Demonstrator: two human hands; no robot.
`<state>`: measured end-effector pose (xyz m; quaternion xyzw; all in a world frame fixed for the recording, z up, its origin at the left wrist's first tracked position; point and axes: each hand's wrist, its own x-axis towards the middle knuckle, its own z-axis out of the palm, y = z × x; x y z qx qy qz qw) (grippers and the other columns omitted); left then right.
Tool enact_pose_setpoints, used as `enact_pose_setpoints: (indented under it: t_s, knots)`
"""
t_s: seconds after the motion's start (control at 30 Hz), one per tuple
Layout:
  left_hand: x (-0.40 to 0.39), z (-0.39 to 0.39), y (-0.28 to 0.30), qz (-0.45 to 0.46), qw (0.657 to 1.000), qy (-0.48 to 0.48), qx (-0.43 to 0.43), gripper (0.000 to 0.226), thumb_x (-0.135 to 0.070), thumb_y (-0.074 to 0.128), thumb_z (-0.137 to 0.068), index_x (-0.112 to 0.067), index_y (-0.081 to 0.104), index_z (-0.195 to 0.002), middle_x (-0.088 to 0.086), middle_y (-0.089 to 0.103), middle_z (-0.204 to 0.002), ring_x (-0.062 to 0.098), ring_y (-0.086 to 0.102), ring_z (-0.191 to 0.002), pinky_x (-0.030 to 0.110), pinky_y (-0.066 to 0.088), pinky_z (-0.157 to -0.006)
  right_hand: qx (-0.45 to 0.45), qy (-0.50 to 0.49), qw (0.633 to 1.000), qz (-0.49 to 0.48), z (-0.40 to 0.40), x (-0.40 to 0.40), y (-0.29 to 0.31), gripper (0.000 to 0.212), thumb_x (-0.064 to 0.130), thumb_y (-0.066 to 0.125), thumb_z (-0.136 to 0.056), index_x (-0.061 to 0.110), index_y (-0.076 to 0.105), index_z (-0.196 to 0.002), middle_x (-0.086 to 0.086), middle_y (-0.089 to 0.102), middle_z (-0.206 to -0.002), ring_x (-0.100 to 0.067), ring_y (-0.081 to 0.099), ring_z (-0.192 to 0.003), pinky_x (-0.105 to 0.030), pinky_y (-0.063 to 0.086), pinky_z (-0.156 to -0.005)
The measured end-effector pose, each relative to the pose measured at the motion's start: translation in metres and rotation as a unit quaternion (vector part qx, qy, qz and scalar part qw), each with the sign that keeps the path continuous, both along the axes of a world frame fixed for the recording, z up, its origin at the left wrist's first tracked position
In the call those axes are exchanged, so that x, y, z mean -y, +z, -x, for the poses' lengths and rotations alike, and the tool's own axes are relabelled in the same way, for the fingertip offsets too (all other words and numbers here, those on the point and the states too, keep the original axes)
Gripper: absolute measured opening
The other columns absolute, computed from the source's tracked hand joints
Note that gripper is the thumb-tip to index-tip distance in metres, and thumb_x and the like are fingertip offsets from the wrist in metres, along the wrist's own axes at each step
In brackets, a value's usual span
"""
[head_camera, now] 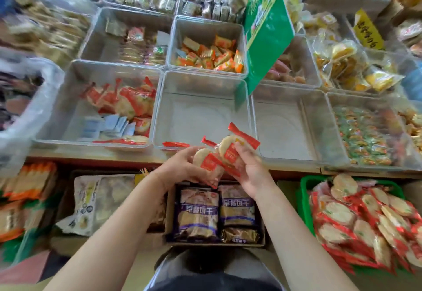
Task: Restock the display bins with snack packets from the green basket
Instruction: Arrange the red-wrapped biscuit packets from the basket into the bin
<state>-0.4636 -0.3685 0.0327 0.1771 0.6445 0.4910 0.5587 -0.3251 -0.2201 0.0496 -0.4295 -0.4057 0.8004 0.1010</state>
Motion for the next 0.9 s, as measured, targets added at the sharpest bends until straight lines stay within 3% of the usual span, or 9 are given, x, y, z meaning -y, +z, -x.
enact_pose_setpoints:
  t_s: [0.13,0.23,0.33,0.43,0.53,0.63,0.73,0.83,0.9]
  knots:
    - [-0.002,0.011,0.010,0.018,0.999,-0.008,-0.049,0.015,-0.027,0.070,-0.090,-0.020,0.072,-0.103,0.001,0.077,-0.096,0.016,0.073,-0.090,0.030,0.057,-0.084,0.069,0.015,0.994,-0.083,0.019,-0.001,-0.002,0.033,0.042,0.072,-0.086,0.017,0.070,-0.108,-0.004,0.076,-0.100,-0.021,0.071,-0.100,-0.038,0.053,-0.094]
    - [-0.004,0.026,0.013,0.037,0.985,0.121,-0.117,0.017,-0.030,0.069,-0.088,-0.014,0.076,-0.086,-0.001,0.076,-0.082,0.014,0.070,-0.078,0.027,0.055,-0.074,0.116,-0.031,0.981,-0.154,0.033,-0.019,0.002,0.035,0.051,0.065,-0.090,0.017,0.070,-0.089,0.005,0.072,-0.075,-0.009,0.067,-0.069,-0.022,0.050,-0.063]
    - [-0.006,0.053,0.004,0.019,0.946,0.236,-0.223,0.016,-0.030,0.077,-0.081,-0.015,0.072,-0.078,0.000,0.065,-0.070,0.017,0.062,-0.067,0.033,0.050,-0.062,0.127,-0.027,0.960,-0.249,0.047,-0.042,0.000,0.027,0.041,0.065,-0.093,0.015,0.069,-0.092,0.007,0.070,-0.071,-0.005,0.066,-0.060,-0.020,0.048,-0.054]
    - [-0.011,0.073,-0.007,0.012,0.923,0.247,-0.296,0.019,-0.023,0.077,-0.081,-0.020,0.072,-0.098,-0.001,0.072,-0.082,0.020,0.070,-0.075,0.041,0.060,-0.071,0.177,0.107,0.893,-0.399,0.061,-0.057,-0.012,0.017,0.035,0.068,-0.090,0.023,0.066,-0.101,0.006,0.067,-0.084,-0.016,0.065,-0.076,-0.035,0.053,-0.067]
    - [-0.021,0.080,-0.023,0.055,0.880,0.194,-0.429,0.028,-0.026,0.076,-0.083,-0.019,0.071,-0.109,-0.002,0.073,-0.094,0.018,0.067,-0.086,0.033,0.054,-0.080,0.230,0.282,0.823,-0.436,0.075,-0.058,-0.032,0.016,0.022,0.066,-0.091,0.026,0.068,-0.106,0.003,0.068,-0.097,-0.021,0.064,-0.095,-0.030,0.048,-0.075]
    - [-0.031,0.084,-0.041,0.083,0.847,0.152,-0.502,0.025,-0.027,0.073,-0.085,-0.019,0.070,-0.108,0.001,0.075,-0.097,0.024,0.068,-0.092,0.031,0.050,-0.075,0.267,0.408,0.756,-0.437,0.091,-0.050,-0.047,0.030,0.013,0.058,-0.092,0.021,0.070,-0.118,-0.004,0.069,-0.117,-0.024,0.061,-0.111,-0.029,0.047,-0.089]
    - [-0.037,0.084,-0.051,0.096,0.850,0.117,-0.505,0.026,-0.026,0.073,-0.085,-0.016,0.071,-0.109,0.005,0.075,-0.099,0.028,0.068,-0.094,0.033,0.050,-0.076,0.287,0.510,0.709,-0.393,0.105,-0.048,-0.056,0.032,0.021,0.051,-0.094,0.018,0.070,-0.120,-0.003,0.067,-0.125,-0.023,0.058,-0.116,-0.028,0.045,-0.096]
    - [-0.041,0.084,-0.057,0.116,0.877,0.081,-0.459,0.028,-0.021,0.069,-0.087,-0.016,0.068,-0.115,0.006,0.073,-0.105,0.026,0.066,-0.099,0.031,0.050,-0.079,0.293,0.555,0.677,-0.385,0.118,-0.050,-0.061,0.036,0.026,0.045,-0.093,0.014,0.072,-0.114,-0.007,0.066,-0.128,-0.026,0.057,-0.116,-0.034,0.047,-0.099]
    - [-0.044,0.086,-0.061,0.133,0.893,0.065,-0.426,0.030,-0.018,0.065,-0.088,-0.017,0.066,-0.118,0.005,0.071,-0.108,0.024,0.065,-0.099,0.026,0.046,-0.077,0.286,0.584,0.647,-0.398,0.123,-0.052,-0.059,0.036,0.023,0.044,-0.097,0.013,0.070,-0.121,-0.007,0.061,-0.136,-0.026,0.053,-0.124,-0.033,0.043,-0.103]
